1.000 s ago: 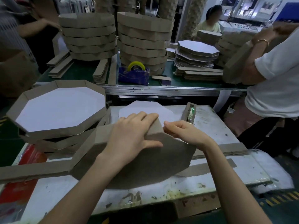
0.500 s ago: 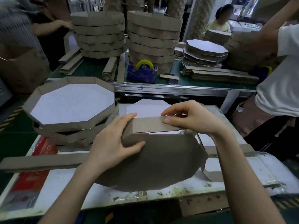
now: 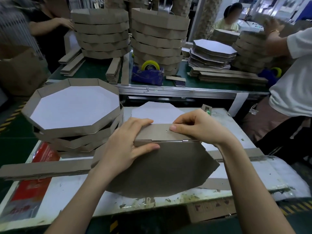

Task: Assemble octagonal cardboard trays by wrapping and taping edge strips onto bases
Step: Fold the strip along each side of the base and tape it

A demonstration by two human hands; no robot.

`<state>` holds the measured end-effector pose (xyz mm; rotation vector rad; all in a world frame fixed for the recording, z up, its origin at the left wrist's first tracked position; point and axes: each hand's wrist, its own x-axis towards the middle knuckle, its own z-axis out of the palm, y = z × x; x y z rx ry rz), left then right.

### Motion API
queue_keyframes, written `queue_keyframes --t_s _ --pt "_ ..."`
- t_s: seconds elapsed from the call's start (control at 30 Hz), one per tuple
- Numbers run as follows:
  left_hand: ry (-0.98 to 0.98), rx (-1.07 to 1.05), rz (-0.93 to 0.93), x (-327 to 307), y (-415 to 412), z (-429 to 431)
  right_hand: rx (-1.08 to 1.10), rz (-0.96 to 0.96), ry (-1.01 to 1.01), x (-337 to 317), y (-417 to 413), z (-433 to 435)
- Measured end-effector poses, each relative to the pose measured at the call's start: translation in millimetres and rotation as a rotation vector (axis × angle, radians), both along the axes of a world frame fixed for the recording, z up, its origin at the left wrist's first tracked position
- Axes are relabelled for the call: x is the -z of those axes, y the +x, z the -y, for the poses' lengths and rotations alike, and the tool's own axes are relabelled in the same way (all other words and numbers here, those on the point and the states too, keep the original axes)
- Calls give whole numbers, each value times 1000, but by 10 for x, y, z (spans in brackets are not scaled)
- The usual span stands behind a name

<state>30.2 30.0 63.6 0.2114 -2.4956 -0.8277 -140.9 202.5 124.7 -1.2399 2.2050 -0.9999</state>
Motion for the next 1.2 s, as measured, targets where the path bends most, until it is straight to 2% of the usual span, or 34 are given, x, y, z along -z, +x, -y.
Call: queue_keyframes --t_s 0.3,0.5,0.63,0.8,0.97,1.07,1.2 --pt "-36 18 34 -25 11 -4 25 35 -43 -2 -6 -24" --pt "-29 -4 3 -28 -33 -6 55 97 26 94 -35 7" --pt "-36 34 -26 -31 -27 -15 50 71 32 90 -35 -10" --pt "-223 66 -61 -62 -83 -103 38 49 23 61 25 -5" --pt "-198 49 -99 -66 -121 -147 44 -30 2 40 50 -63" --pt "-183 44 -62 -92 -96 -140 50 32 -29 86 65 -75" --pt "-275 54 32 -166 -142 -199 40 112 -21 116 7 -105"
